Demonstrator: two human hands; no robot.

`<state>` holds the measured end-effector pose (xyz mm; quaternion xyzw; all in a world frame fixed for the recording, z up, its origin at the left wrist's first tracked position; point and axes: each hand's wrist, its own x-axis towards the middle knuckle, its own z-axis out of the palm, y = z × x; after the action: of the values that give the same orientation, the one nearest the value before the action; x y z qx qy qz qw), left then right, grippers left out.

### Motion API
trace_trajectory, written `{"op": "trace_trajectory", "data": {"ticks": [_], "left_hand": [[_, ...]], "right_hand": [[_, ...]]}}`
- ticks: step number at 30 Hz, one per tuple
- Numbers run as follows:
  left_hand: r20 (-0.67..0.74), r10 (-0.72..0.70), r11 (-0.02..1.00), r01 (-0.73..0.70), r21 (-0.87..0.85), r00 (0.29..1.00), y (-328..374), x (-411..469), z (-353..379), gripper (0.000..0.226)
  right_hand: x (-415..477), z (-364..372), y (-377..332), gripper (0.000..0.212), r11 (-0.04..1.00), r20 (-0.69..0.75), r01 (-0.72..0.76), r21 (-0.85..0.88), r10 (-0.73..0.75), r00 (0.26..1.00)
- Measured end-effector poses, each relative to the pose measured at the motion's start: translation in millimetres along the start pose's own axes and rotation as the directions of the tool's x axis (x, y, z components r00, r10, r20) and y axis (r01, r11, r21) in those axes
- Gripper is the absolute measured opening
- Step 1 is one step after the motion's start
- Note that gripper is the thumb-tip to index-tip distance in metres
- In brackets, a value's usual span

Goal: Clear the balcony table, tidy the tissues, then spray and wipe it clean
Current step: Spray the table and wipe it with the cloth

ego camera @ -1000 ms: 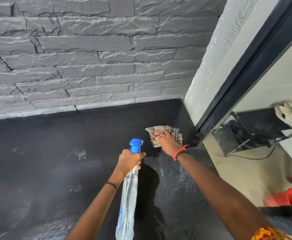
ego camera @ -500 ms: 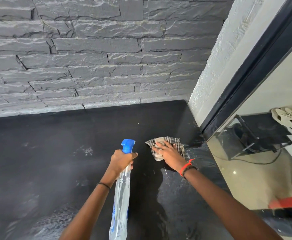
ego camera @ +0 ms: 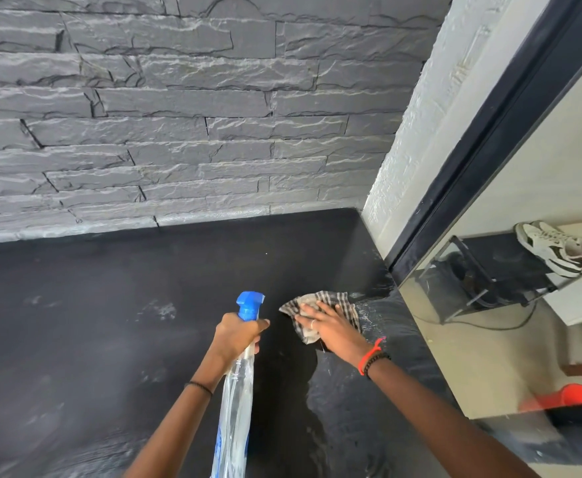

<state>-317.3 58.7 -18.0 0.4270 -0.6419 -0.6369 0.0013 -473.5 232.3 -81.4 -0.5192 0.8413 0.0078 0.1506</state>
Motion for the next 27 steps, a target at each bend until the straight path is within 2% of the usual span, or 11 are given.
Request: {"op": "trace_trajectory", "data": {"ticks": [4,10,13,19,25,27], "left_hand": [[0.029,-0.005,0.998,0.004,0.062,1.0,-8,-11,2,0.023],[0.094,-0.053,0.986,0.037,0.165,0.994,-30,-33,17,0.024],[0.155,-0.096,0.986,0.073,0.152,0.983,-42,-47,29,0.023],[0.205,-0.134,0.982,0.103,0.156,0.97,-57,-65,36,0.023],[0.12,-0.105,0.993,0.097,0.071,0.987,-55,-63,17,0.024],[0.1,-0.103,0.995,0.101,0.021,0.99,-53,-61,8,0.024]], "right_hand": [[38,-12,8,0.082,0.993,0.0,-0.095,0.074,0.095,0.995],[55,-12,20,0.08,0.998,0.018,0.026,0.06,-0.028,0.999],[57,-16,24,0.077,0.995,0.038,0.045,0.086,-0.048,0.998],[55,-14,17,0.079,0.997,0.062,-0.021,0.076,0.017,0.998],[30,2,-12,0.077,0.999,0.031,0.015,0.028,-0.016,0.999],[12,17,-31,0.07,0.996,0.006,0.079,0.048,-0.079,0.997]]}}
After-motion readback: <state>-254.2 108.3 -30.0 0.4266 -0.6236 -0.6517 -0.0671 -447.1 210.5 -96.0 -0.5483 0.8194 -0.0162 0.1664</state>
